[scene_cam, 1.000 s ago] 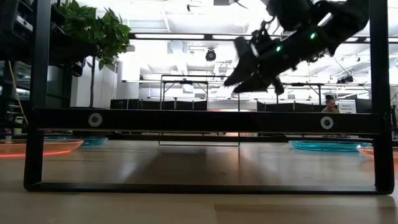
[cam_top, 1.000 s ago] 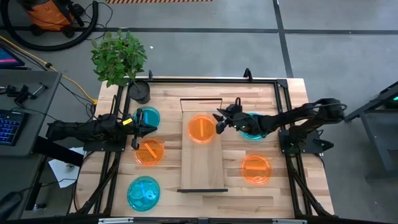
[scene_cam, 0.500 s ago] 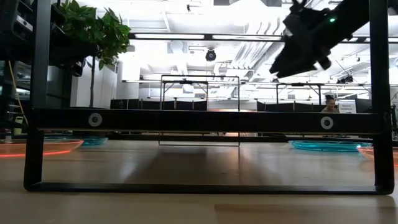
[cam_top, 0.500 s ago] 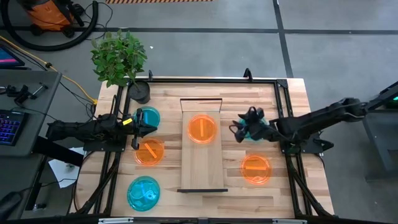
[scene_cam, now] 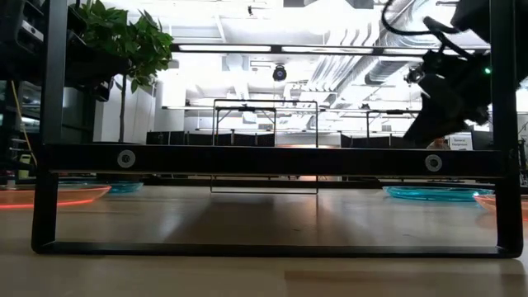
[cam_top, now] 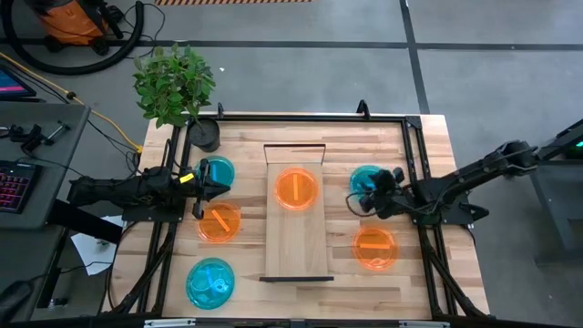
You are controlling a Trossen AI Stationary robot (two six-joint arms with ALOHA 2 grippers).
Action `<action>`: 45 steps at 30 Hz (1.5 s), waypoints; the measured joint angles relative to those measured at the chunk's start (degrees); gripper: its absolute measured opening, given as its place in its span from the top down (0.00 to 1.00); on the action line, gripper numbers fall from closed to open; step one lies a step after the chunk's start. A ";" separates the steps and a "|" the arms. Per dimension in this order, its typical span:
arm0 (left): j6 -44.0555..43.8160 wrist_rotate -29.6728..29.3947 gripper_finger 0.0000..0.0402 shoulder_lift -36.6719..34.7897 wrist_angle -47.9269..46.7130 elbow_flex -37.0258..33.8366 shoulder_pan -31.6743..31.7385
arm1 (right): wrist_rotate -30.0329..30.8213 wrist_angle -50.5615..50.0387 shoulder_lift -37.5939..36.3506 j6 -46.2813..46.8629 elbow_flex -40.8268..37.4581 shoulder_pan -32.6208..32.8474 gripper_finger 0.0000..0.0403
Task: Place and stack plates onto a shelf
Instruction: Put the top left blue plate on the shelf
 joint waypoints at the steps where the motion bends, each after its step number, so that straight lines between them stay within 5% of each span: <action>1: -0.08 0.00 1.00 -0.01 0.03 0.00 0.02 | 0.75 1.04 -1.57 1.17 -1.32 0.02 0.56; 4: -0.03 -0.02 1.00 0.02 0.25 -0.02 0.02 | 1.73 8.64 -5.86 -1.81 -3.82 -0.09 0.56; 13: -2.58 -4.22 0.99 0.45 8.86 0.00 0.00 | 0.94 40.75 -8.98 -32.00 -5.21 -0.37 0.56; 19: -4.47 -5.05 0.87 5.90 15.41 -0.02 -1.22 | -1.61 43.85 -8.97 -34.83 -5.21 -2.69 0.56; 27: -3.80 -12.29 0.63 21.63 17.01 5.37 -4.88 | -2.50 46.44 -8.99 -34.97 -5.21 -7.07 0.56; 33: -7.82 -21.57 0.60 36.51 1.77 15.92 -7.63 | -6.95 46.95 -8.99 -34.57 -5.21 -8.70 0.56; 38: -23.49 -31.29 0.61 49.29 -19.22 24.03 -8.13 | -7.91 46.82 -8.97 -34.56 -5.21 -8.68 0.56; 45: -35.42 -28.12 0.61 62.18 -22.38 26.60 -5.00 | -7.86 46.76 -8.97 -34.56 -5.21 -8.68 0.56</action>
